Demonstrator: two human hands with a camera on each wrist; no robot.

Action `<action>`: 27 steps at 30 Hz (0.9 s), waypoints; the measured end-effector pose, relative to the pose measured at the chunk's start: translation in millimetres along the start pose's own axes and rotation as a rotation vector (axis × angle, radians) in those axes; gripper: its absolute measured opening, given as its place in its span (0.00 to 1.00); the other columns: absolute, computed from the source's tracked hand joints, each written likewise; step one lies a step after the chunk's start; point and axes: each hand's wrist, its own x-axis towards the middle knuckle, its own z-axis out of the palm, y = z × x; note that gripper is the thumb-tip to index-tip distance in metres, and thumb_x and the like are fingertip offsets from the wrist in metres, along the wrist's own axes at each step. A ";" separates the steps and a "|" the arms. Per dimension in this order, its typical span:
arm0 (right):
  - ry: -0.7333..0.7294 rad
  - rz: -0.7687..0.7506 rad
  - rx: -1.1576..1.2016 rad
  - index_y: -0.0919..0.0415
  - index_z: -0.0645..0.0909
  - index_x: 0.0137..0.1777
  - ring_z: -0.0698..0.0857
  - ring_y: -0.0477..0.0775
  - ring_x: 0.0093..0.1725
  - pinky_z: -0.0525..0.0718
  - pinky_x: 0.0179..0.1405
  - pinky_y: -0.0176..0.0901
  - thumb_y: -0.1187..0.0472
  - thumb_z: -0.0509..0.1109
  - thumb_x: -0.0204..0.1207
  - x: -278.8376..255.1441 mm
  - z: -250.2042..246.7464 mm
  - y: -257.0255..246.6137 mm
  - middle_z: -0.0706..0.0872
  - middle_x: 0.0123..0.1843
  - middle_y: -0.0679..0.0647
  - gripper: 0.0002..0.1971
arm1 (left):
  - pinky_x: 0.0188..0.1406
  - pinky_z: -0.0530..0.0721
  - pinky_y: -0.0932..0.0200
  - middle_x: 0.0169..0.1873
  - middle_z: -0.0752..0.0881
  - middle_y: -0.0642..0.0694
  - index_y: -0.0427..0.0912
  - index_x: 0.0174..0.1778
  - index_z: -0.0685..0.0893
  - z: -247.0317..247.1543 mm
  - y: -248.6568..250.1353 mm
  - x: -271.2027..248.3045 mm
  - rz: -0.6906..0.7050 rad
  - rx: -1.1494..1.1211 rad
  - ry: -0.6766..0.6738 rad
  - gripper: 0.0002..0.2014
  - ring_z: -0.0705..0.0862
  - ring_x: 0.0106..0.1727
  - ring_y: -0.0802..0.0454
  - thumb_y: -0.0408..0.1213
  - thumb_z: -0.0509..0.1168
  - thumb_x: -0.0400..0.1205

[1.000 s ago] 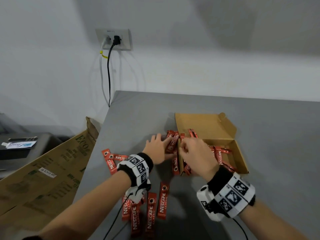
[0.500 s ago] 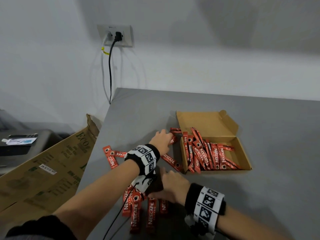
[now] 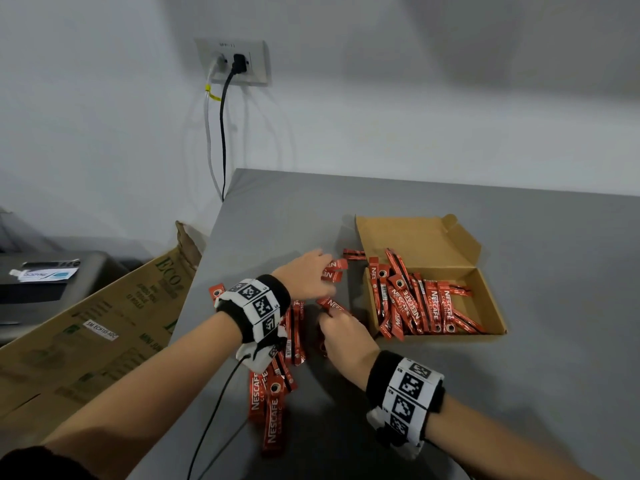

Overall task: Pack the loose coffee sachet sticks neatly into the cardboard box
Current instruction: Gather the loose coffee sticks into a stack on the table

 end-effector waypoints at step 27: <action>0.124 0.023 -0.350 0.66 0.78 0.59 0.82 0.64 0.59 0.79 0.49 0.50 0.72 0.57 0.79 55.6 -94.0 -19.8 0.82 0.59 0.62 0.12 | 0.45 0.85 0.56 0.40 0.83 0.47 0.39 0.52 0.81 -6.4 -62.9 -89.9 -0.807 0.377 0.111 0.32 0.85 0.42 0.49 0.68 0.53 0.78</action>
